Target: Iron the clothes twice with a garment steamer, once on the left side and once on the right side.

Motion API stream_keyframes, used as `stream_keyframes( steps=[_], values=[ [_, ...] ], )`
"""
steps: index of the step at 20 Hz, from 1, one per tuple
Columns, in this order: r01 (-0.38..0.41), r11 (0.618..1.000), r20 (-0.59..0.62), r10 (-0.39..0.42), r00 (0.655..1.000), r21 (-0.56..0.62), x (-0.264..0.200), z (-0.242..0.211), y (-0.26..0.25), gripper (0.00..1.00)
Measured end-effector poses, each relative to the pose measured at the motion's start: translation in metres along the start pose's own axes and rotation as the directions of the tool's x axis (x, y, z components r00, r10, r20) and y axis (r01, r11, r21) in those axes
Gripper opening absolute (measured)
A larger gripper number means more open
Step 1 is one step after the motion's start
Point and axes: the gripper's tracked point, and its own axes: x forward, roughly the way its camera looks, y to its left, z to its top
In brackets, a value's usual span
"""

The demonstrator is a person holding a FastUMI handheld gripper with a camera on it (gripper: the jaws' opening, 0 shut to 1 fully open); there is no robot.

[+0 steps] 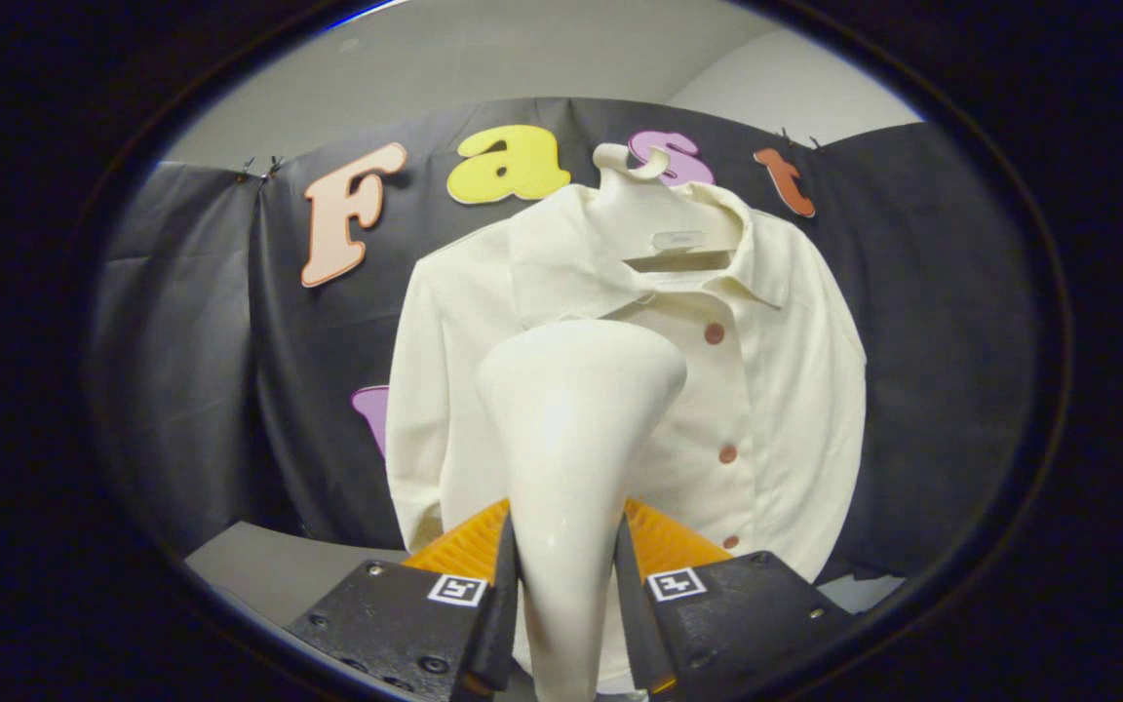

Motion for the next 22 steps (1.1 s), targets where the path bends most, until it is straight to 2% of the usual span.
stream_keyframes(
  steps=[6,9,11,14,22],
  values=[
    [-0.027,1.0,-0.024,0.027,0.999,-0.001,0.006,-0.017,-0.001,0.46],
    [0.014,1.0,-0.01,-0.014,1.0,-0.003,0.0,-0.025,-0.011,0.45],
    [-0.012,0.999,-0.027,0.013,1.0,0.029,-0.003,-0.036,-0.007,0.45],
    [-0.039,0.999,-0.056,0.039,0.998,0.008,-0.004,-0.055,0.002,0.44],
    [-0.064,0.998,-0.138,0.065,0.988,0.011,-0.002,-0.109,0.002,0.43]
  ],
)
